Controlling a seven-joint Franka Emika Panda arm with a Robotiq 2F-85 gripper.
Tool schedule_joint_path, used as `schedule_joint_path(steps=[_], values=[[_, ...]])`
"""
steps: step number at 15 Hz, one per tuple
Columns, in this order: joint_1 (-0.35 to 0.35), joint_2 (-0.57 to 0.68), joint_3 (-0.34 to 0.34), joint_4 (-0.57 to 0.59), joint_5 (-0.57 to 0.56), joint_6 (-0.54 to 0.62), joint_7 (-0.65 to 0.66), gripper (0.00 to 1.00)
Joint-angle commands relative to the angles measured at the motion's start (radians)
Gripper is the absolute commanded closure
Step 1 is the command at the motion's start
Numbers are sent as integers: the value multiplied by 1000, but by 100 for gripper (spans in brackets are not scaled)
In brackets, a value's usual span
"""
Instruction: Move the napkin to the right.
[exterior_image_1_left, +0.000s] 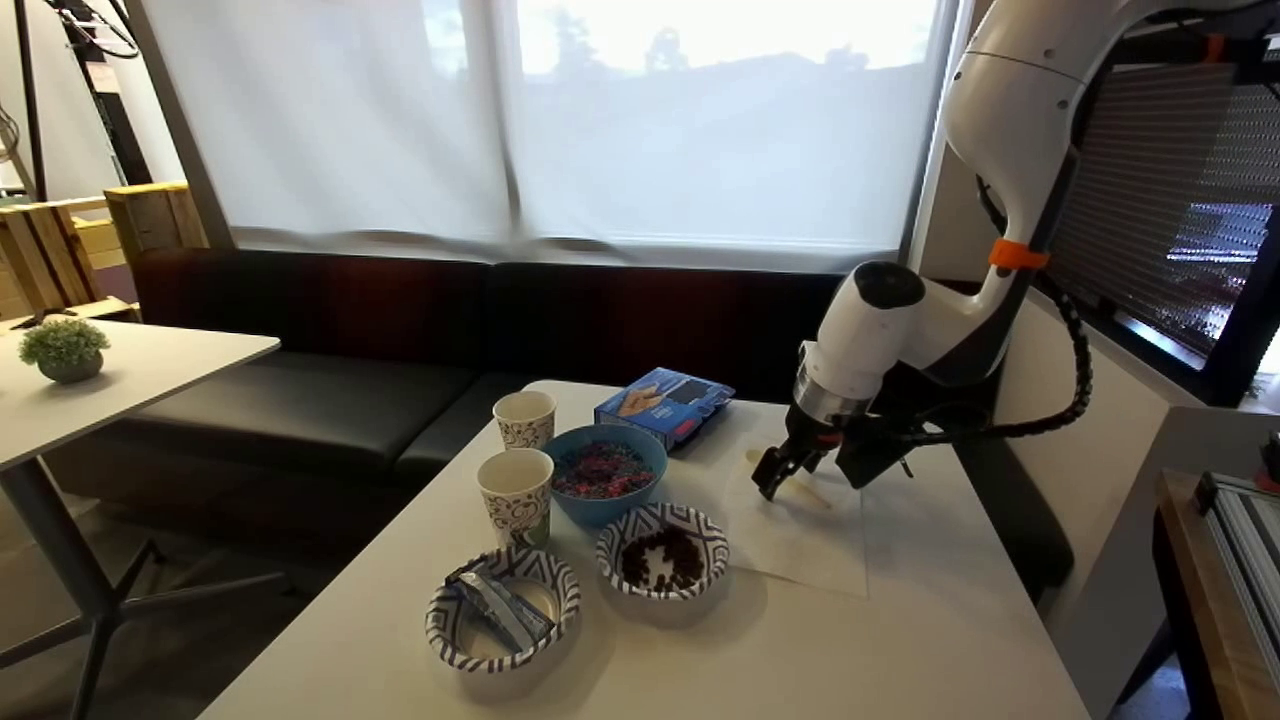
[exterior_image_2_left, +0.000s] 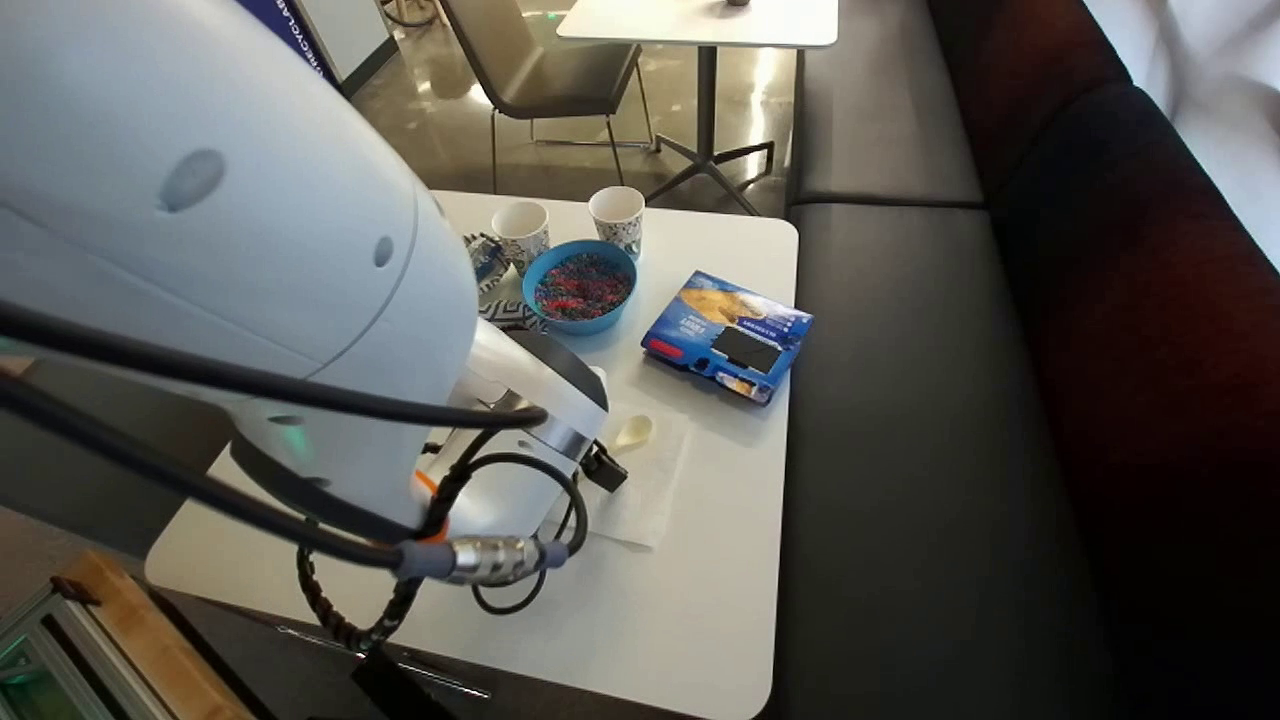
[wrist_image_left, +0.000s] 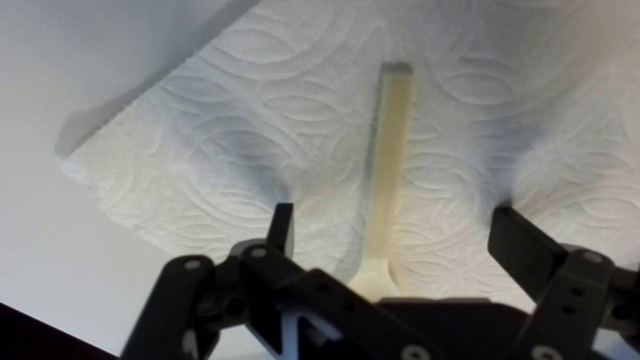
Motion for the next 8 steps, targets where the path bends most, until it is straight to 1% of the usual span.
schedule_joint_path(steps=[1, 5, 8], values=[[-11, 87, 9, 90, -43, 54, -24, 0], [-11, 104, 18, 147, -59, 79, -39, 0], [-6, 118, 26, 188, -70, 74, -49, 0]])
